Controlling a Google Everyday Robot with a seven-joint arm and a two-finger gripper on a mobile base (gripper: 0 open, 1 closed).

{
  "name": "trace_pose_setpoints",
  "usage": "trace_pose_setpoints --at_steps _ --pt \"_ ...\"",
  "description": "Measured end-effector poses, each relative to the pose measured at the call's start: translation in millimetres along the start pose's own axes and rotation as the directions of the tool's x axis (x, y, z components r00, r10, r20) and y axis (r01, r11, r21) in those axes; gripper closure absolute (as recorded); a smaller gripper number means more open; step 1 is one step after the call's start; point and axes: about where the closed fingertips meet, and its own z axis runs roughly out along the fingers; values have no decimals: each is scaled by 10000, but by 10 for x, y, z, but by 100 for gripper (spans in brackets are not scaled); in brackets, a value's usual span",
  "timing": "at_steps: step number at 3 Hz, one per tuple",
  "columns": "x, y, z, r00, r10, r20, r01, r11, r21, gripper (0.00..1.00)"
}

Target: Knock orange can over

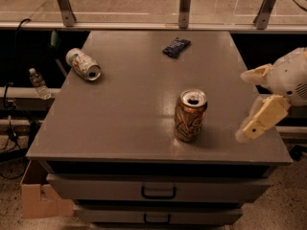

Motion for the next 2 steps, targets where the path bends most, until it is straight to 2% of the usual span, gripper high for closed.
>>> trace_pose_setpoints --at_steps 1,2 --pt "-147 160 319 9884 250 1499 -160 9980 -609 0" --pt "-315 227 616 9640 283 2644 -51 9961 -880 0"
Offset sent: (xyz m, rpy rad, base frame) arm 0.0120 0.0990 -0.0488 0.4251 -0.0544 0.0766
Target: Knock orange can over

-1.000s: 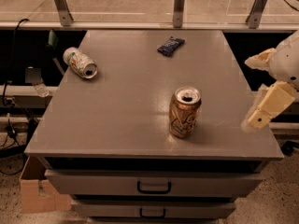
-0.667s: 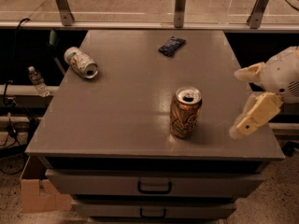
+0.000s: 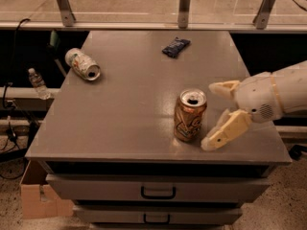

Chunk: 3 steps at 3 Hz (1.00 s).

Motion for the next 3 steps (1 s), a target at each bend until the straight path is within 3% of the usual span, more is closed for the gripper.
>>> trace_pose_setpoints --at_steps 1,2,3 --pt "-176 -171 228 9955 -309 897 306 9995 47 0" --pt "-472 -386 398 9824 -606 1766 598 9982 99 0" --pt "-979 -555 505 9571 -851 2769 838 9963 164 0"
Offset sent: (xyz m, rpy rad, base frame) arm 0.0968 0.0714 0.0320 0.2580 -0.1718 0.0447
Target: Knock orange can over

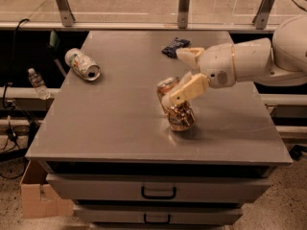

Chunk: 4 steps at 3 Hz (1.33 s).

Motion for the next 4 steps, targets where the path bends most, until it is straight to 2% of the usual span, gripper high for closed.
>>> trace_pose_setpoints --at_steps 1,2,3,4 --pt "-430 -148 177 9959 -87 903 82 10000 55 0" --pt "-540 -251 170 9911 151 1319 -183 9996 230 0" --pt "-404 -317 -206 9954 -15 959 -57 9972 740 0" --pt "-233 -407 -899 9987 -500 -93 508 9873 1503 0"
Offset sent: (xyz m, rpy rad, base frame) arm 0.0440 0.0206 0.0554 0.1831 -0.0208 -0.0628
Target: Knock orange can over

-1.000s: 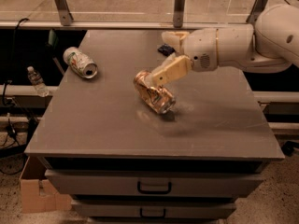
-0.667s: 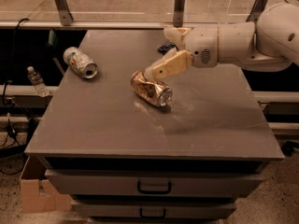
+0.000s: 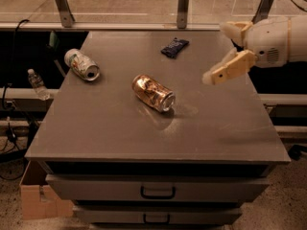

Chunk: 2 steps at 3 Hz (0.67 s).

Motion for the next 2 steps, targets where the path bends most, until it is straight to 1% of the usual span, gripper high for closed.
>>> trace_pose_setpoints --at_steps 1,2 --pt "84 -205 -691 9907 -450 -1287 561 9949 838 0" --pt "85 -240 -766 9886 -509 -1415 647 9934 950 0"
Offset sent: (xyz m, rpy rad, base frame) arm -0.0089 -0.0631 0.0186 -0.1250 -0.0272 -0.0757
